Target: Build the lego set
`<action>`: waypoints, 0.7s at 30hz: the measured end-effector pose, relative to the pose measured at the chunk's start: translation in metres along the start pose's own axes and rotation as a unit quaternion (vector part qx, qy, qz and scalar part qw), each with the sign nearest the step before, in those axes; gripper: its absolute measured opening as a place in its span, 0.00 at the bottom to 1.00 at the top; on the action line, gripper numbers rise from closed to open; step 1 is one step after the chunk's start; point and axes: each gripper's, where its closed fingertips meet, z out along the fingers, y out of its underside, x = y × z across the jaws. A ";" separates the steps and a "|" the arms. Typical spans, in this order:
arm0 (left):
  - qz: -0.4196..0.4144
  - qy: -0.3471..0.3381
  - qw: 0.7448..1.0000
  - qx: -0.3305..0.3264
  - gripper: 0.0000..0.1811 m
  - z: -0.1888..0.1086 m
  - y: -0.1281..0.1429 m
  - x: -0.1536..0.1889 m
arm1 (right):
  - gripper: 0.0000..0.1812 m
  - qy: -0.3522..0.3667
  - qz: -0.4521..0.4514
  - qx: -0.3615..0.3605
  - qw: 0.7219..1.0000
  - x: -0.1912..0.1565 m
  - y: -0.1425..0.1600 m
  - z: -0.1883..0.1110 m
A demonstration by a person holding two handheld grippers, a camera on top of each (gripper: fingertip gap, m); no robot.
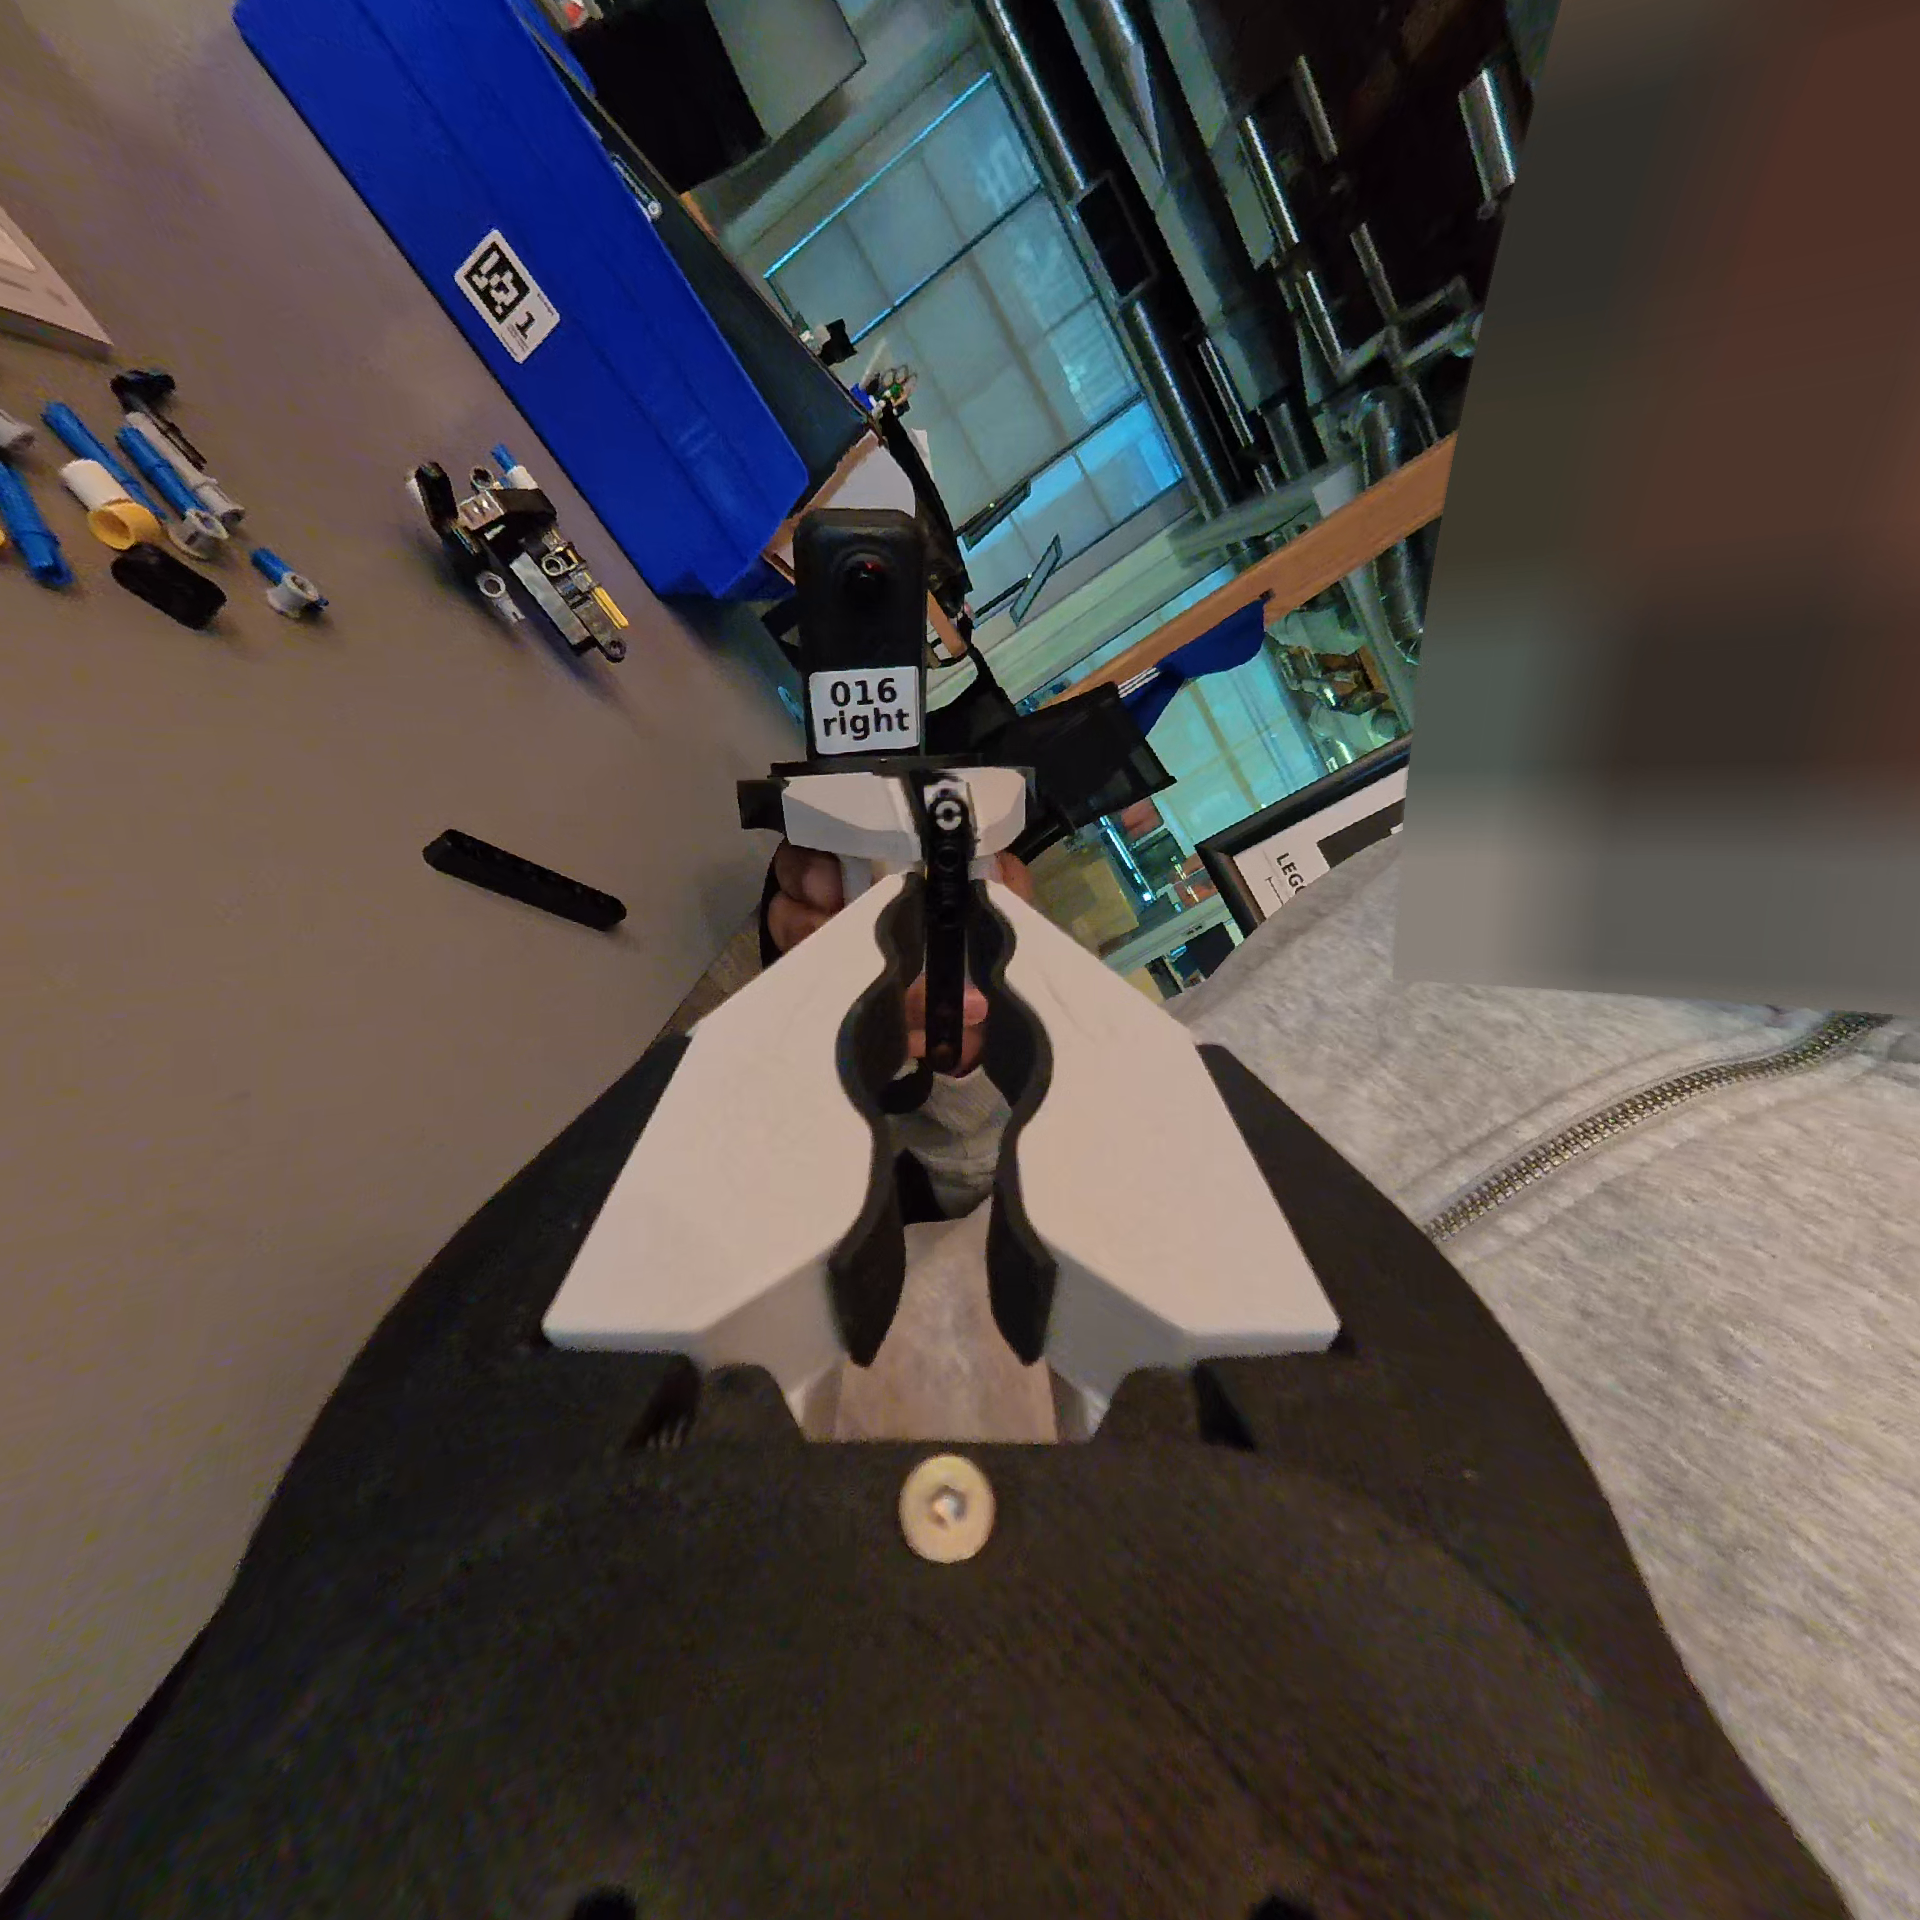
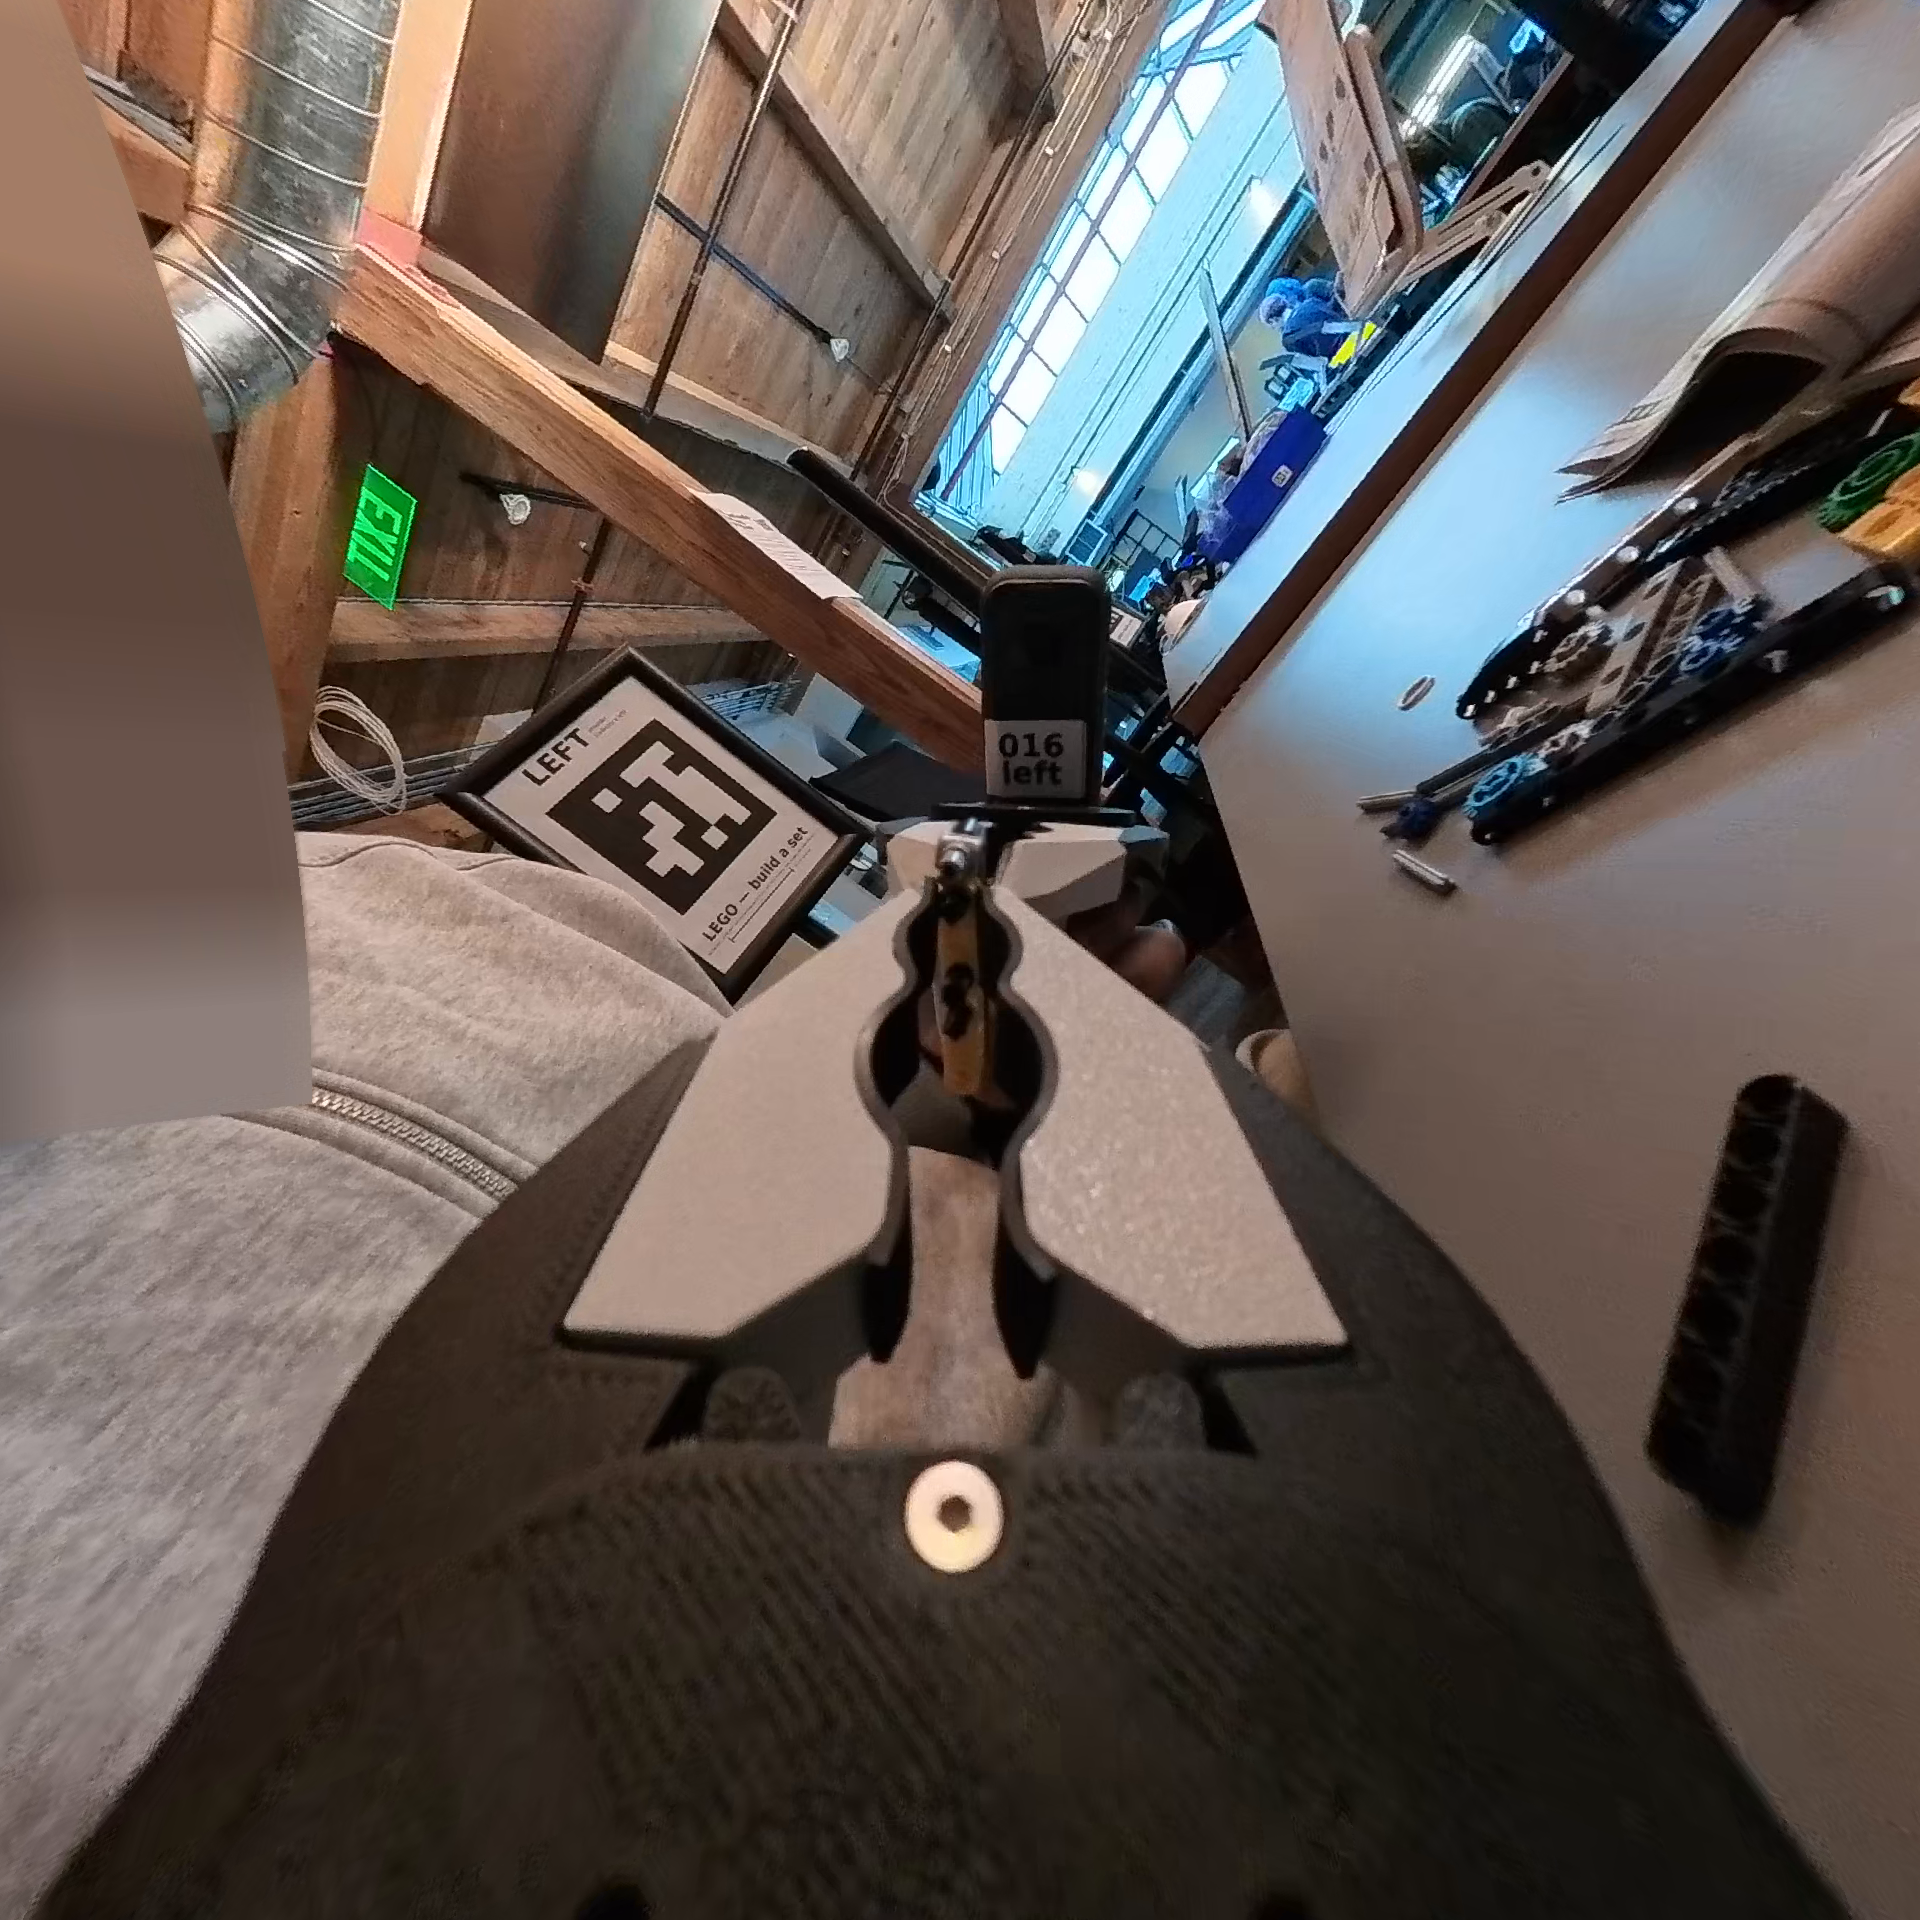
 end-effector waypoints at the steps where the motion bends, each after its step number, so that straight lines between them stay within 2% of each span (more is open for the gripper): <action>1: 0.001 -0.002 1.000 -0.002 0.03 0.000 0.000 0.000 | 0.02 0.002 -0.003 -0.001 1.000 0.000 0.000 0.000; 7: -0.005 -0.003 1.000 0.001 0.03 0.000 0.000 -0.004 | 0.03 0.022 -0.018 0.000 1.000 0.004 -0.001 -0.001; 10: 0.009 -0.012 1.000 0.015 0.04 -0.004 -0.006 -0.007 | 0.08 0.068 -0.066 0.011 0.995 -0.001 -0.016 -0.012; 11: 0.011 -0.016 1.000 0.023 0.04 -0.007 -0.011 -0.010 | 0.06 0.101 -0.102 0.011 0.990 -0.001 -0.024 -0.019; 13: 0.011 -0.028 0.999 0.036 0.04 -0.015 -0.019 -0.018 | 0.06 0.226 -0.194 -0.022 0.955 0.017 -0.034 -0.039; 15: 0.013 -0.043 0.998 0.035 0.04 -0.020 -0.024 -0.027 | 0.06 0.360 -0.264 -0.084 0.891 0.044 -0.036 -0.061; 16: 0.014 -0.049 0.998 0.031 0.04 -0.022 -0.026 -0.032 | 0.06 0.404 -0.279 -0.117 0.863 0.056 -0.033 -0.068; 17: 0.014 -0.055 0.998 0.031 0.04 -0.025 -0.028 -0.036 | 0.08 0.432 -0.283 -0.150 0.843 0.065 -0.027 -0.070; 21: 0.012 -0.057 0.998 0.029 0.04 -0.034 -0.034 -0.042 | 0.10 0.484 -0.268 -0.253 0.794 0.092 0.001 -0.066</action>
